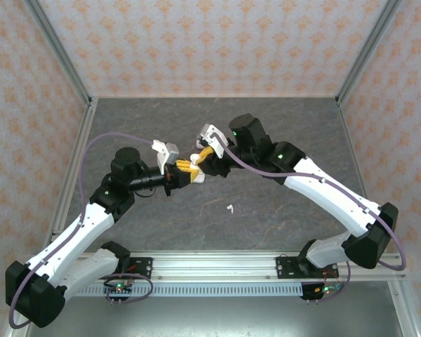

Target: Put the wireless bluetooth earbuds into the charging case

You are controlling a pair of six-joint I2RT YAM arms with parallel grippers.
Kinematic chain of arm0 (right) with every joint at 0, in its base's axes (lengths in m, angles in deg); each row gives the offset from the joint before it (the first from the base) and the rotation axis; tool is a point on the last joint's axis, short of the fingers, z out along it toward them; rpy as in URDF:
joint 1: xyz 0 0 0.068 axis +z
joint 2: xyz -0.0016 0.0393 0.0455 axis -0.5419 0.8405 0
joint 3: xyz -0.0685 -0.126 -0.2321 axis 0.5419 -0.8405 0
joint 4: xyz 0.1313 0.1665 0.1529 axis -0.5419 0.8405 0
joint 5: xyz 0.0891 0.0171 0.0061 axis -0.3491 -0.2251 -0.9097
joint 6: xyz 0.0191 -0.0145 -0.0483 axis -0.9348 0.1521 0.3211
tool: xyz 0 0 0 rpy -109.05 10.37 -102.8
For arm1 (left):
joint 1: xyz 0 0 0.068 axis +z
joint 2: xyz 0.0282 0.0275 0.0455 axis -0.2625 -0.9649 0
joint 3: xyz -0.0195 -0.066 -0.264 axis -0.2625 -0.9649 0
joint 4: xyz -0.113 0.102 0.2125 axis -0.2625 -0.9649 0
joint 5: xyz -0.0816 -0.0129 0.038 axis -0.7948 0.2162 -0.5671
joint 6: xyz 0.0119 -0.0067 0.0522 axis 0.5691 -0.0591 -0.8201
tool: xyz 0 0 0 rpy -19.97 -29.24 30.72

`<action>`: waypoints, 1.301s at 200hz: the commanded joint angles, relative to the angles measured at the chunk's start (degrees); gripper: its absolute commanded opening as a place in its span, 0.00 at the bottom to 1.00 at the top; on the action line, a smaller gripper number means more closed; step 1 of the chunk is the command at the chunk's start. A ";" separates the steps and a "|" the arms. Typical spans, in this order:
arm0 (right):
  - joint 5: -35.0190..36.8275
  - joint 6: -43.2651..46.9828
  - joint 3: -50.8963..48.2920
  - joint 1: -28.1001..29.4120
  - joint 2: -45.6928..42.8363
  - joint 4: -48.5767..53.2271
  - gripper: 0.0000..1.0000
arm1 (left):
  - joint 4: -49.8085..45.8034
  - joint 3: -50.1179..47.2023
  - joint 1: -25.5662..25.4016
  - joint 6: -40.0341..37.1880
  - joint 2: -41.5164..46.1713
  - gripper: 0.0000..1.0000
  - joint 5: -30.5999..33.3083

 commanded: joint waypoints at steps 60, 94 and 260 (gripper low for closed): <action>-11.67 -2.32 2.43 -1.42 0.49 -0.27 0.31 | 8.32 -1.28 -0.85 -0.12 1.23 0.00 1.34; -15.49 -3.85 3.06 -2.52 0.58 -1.44 0.34 | 10.54 -2.25 -0.99 0.30 1.77 0.00 1.71; 4.67 -16.73 5.46 -6.15 -3.99 -0.01 0.60 | 10.78 -3.77 -1.30 -1.23 4.81 0.00 7.18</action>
